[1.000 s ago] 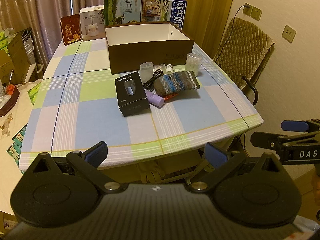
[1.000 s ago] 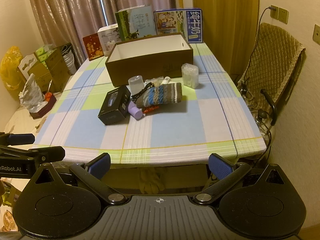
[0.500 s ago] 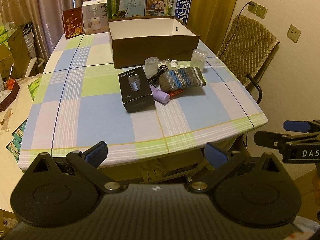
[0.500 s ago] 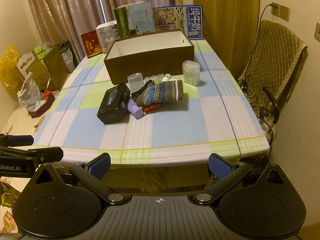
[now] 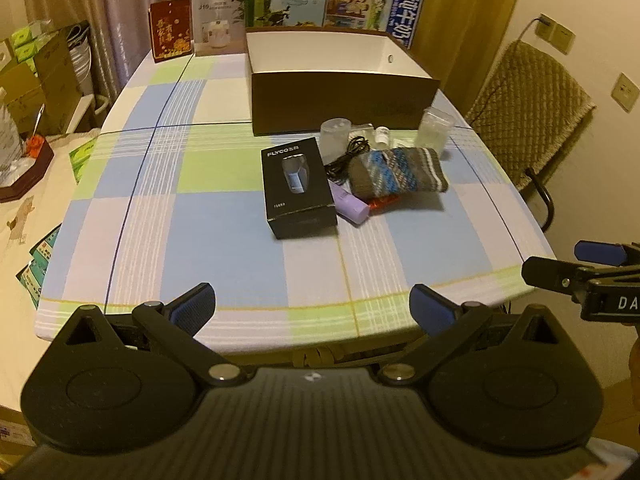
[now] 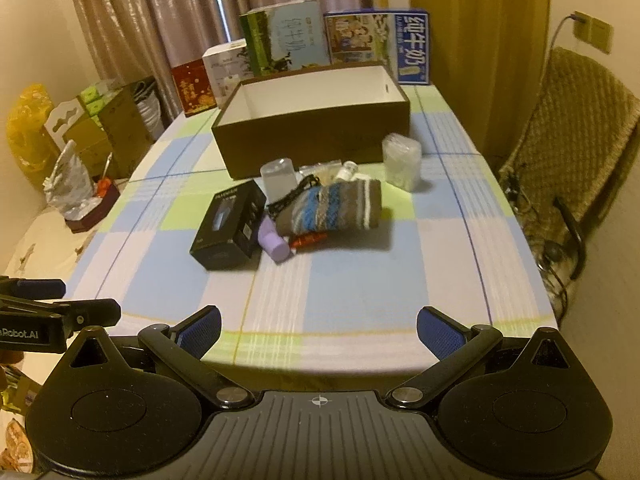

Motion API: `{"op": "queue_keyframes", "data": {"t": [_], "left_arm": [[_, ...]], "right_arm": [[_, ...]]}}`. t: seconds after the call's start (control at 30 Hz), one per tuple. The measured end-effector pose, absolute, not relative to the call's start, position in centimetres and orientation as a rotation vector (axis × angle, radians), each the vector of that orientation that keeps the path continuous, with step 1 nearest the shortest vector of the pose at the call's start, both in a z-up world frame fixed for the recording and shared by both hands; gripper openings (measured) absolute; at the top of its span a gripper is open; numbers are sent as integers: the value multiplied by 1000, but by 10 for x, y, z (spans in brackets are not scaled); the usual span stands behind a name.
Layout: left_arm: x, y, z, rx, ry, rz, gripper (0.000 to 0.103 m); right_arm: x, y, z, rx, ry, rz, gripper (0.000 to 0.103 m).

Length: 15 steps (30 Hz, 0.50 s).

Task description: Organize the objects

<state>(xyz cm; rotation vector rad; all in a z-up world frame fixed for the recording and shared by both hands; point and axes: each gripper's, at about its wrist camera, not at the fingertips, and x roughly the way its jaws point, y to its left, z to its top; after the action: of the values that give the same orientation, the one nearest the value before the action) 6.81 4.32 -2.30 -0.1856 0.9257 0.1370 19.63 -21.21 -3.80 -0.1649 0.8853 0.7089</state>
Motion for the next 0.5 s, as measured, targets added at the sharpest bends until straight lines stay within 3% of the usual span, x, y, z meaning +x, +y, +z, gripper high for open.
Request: {"op": "queue_keyframes", "data": {"t": [0.5], "left_arm": [[177,60,-63,-216,984,207,102]], "right_arm": [[307,-200,-63,-171,897,727,101]]}}
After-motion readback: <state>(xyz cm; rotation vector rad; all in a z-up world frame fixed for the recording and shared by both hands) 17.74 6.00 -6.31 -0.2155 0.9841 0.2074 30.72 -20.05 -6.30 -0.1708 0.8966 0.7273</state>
